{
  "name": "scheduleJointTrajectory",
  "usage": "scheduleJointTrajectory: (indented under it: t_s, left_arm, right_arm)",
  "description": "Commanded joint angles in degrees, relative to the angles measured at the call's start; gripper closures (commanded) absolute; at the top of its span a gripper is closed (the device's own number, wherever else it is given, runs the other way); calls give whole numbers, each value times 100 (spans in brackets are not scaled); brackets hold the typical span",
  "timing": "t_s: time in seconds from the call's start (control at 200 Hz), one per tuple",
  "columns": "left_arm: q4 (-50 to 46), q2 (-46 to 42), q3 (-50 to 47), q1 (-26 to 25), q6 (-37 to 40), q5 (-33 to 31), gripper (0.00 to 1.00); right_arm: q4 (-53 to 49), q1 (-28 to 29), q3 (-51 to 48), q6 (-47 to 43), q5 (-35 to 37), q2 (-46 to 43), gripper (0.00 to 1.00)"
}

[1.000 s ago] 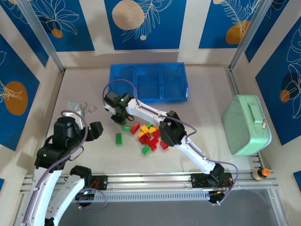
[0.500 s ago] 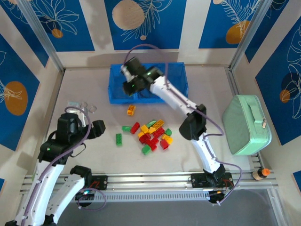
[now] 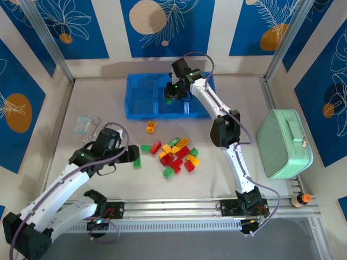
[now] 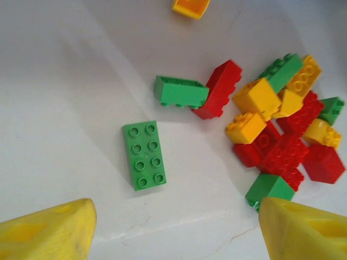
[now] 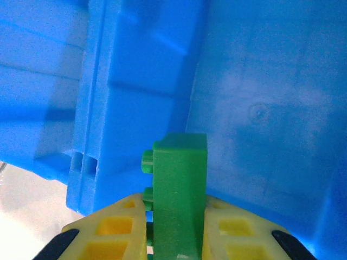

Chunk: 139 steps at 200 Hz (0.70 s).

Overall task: Sort the legos into containers by color
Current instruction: Place the lego in the container.

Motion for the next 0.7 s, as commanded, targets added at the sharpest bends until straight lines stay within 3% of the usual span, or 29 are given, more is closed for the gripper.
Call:
scheduleJointTrajectory:
  t_s: [0.0, 0.44, 0.5, 0.57, 0.69]
  left_arm:
    - [280, 194, -188, -148, -285, -222, 21]
    - [857, 784, -578, -325, -455, -214, 23]
    - [902, 824, -598, -320, -463, -205, 24]
    - [938, 868, -615, -325, -466, -196, 24]
    - [948, 932, -598, -324, -449, -218, 24]
  right_arm:
    - [46, 11, 320, 134, -297, 68, 79]
    - [246, 20, 463, 206, 379, 309, 73]
    - [252, 19, 532, 226, 487, 304, 66]
    - [241, 20, 643, 221, 523, 296, 50]
    - [110, 67, 747, 184, 773, 153, 44]
